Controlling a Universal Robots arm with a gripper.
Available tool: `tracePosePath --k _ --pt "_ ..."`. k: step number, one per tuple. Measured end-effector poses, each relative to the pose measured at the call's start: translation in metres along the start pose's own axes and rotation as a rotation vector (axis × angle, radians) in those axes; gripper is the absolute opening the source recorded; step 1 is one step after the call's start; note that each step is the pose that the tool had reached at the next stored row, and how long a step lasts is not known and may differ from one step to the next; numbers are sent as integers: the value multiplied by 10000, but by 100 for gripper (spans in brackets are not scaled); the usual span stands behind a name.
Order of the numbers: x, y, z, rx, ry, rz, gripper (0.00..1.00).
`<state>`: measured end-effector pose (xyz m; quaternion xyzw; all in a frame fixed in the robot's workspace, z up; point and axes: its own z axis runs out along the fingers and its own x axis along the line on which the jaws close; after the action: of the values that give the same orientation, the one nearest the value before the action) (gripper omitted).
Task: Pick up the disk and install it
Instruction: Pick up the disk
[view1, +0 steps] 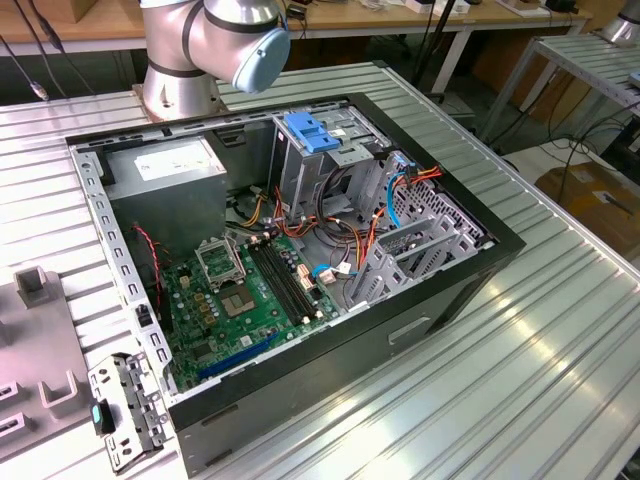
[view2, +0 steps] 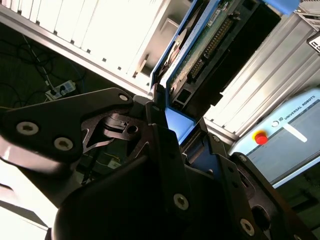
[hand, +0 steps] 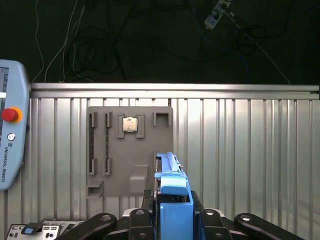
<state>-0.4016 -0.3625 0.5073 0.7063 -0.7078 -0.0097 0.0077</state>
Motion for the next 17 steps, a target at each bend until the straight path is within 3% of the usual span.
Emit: tracePosePath --k 17 --pt "4 -142 -3 1 0 0 37"
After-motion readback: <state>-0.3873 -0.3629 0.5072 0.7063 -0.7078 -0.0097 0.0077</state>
